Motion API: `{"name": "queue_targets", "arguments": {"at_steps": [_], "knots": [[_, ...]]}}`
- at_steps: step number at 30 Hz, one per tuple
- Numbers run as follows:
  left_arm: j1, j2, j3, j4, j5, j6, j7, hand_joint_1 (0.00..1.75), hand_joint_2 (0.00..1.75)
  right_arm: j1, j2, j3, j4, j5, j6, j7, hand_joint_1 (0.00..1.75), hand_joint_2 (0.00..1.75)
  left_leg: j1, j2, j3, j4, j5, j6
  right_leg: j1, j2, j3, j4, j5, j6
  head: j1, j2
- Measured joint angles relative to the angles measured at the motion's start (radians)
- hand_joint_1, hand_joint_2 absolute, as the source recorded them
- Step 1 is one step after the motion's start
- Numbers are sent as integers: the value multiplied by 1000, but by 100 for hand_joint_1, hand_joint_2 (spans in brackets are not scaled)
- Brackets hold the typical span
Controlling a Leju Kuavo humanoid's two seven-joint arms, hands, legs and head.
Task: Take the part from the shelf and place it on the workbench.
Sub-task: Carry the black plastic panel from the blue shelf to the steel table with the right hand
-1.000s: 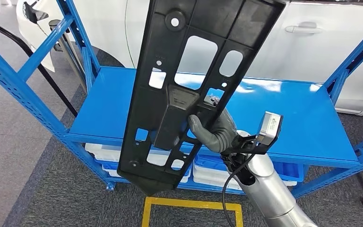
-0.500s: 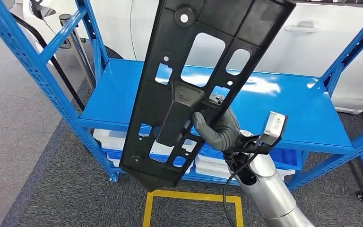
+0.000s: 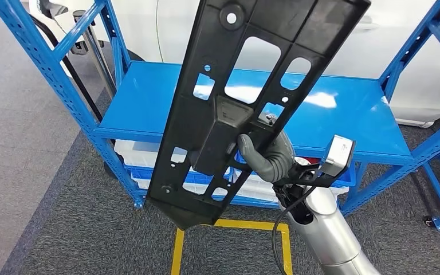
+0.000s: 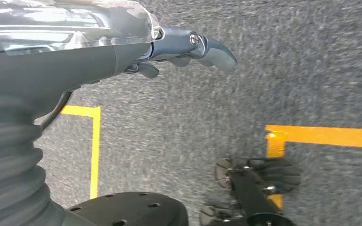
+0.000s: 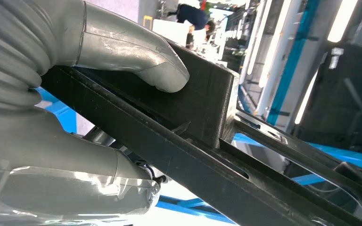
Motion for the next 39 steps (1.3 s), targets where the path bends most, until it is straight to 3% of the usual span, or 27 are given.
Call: {"name": "queue_targets", "arguments": {"at_steps": [2,4,5,7,8,9,10,12,14,15,17,19,20,21,22,23,25,26,28,30,31,32,34,35,36,37,39], "knots": [[3,0,1,0,0,2,1,0,175,2,4,0,-1,0,2,1,175,175,1,1,-23,70,-85,-8,-6,-4,-21,-9,28,-10,0,0],[3,1,2,0,0,3,2,0,175,4,7,0,-3,0,2,2,175,175,3,1,-51,196,-177,-16,-6,-5,-51,-8,51,-12,0,0],[2,1,2,0,-1,3,2,0,175,5,8,0,-3,0,3,3,175,175,4,1,-55,248,-190,-20,-6,-6,-68,-5,62,-12,0,0],[3,2,2,0,-2,3,2,0,175,8,9,0,-3,0,3,3,175,175,6,1,-20,263,-147,-25,-7,-7,-105,5,83,-7,0,0],[3,3,2,0,-2,3,2,0,175,9,9,0,-4,0,3,4,175,175,7,1,20,222,-115,-26,-9,-8,-122,12,92,-4,0,0],[2,3,2,0,-3,3,2,0,175,10,10,0,-5,0,3,4,175,175,8,1,70,155,-105,-27,-9,-8,-138,20,99,1,0,0],[1,3,2,0,-3,3,2,0,175,10,10,0,-8,0,3,4,175,175,7,0,120,80,-113,-24,-9,-8,-151,28,106,6,0,0],[0,4,2,0,-5,4,2,0,175,11,10,-2,-15,0,4,4,175,175,3,-2,173,-12,-142,-14,-9,-9,-161,33,122,17,0,0],[1,4,2,0,-7,4,1,0,175,13,10,-2,-18,0,5,4,175,175,1,-2,170,-25,-131,0,-9,-8,-164,26,140,28,0,0],[1,4,2,0,-7,4,1,0,175,14,10,-3,-19,0,6,4,175,175,2,0,163,-29,-121,7,-10,-6,-170,29,131,34,0,0],[0,5,3,0,-8,5,2,0,175,16,10,-5,-20,-1,6,4,175,175,5,5,140,-33,-93,22,-14,-2,-195,89,58,46,0,0],[-1,5,3,0,-8,5,2,0,175,17,10,-7,-20,-2,5,5,175,175,6,7,110,-32,-71,27,-18,0,-228,223,-41,56,0,0],[0,5,3,0,-7,5,3,0,175,19,10,-7,-20,-4,6,5,175,175,6,8,97,-29,-63,26,-20,0,-236,281,-63,59,0,0],[1,5,3,0,-5,6,4,0,175,20,10,-7,-19,-6,7,5,175,175,6,8,85,-27,-56,24,-23,0,-230,312,-65,62,0,0],[2,5,3,0,-2,7,4,0,175,20,10,-7,-19,-8,8,5,175,175,7,8,74,-24,-49,22,-25,0,-206,302,-48,63,0,0],[2,5,3,0,0,8,5,0,175,20,10,-7,-19,-11,10,5,175,175,7,8,66,-22,-44,19,-27,0,-164,253,-23,62,0,0],[3,5,4,0,2,11,5,0,175,16,11,-7,-19,-14,12,5,175,175,7,7,53,-19,-34,10,-27,3,-68,109,1,57,0,0],[3,6,5,0,3,13,5,0,175,14,12,-7,-18,-16,12,5,175,175,7,6,48,-18,-29,4,-25,5,-36,54,1,52,0,0],[3,6,8,0,4,16,5,0,175,10,14,-7,-17,-19,13,4,175,175,8,6,41,-21,-14,-10,-17,8,-18,14,-2,38,0,0],[5,6,11,0,4,18,5,0,175,9,16,-7,-15,-21,15,4,175,175,8,5,35,-23,-12,-22,-16,4,-25,10,11,22,0,0],[6,6,12,1,4,18,5,0,175,9,17,-7,-14,-22,16,4,175,175,8,4,29,-8,-31,-26,-18,1,-30,7,18,13,0,0],[6,6,13,1,4,19,5,0,175,8,19,-7,-14,-22,17,4,175,175,8,3,17,28,-65,-29,-19,-3,-36,4,26,4,0,0],[6,6,16,1,4,19,5,0,175,7,22,-6,-13,-23,20,4,175,175,9,4,-19,155,-162,-32,-17,-7,-56,7,41,-8,0,0],[6,6,17,1,4,19,5,0,175,7,23,-6,-12,-24,20,4,175,175,8,4,-34,222,-195,-32,-13,-8,-68,11,48,-10,0,0],[6,7,17,1,3,19,5,0,175,7,24,-6,-11,-24,21,4,175,175,8,4,-38,267,-206,-31,-10,-9,-81,15,55,-12,0,0],[6,7,18,1,3,19,4,0,175,7,25,-6,-10,-24,22,4,175,175,7,4,-26,278,-193,-29,-7,-10,-94,20,63,-13,0,0],[5,7,18,1,2,19,3,0,175,7,26,-6,-10,-24,23,4,175,175,5,3,47,196,-137,-19,-2,-9,-122,30,79,-12,0,0]]}}
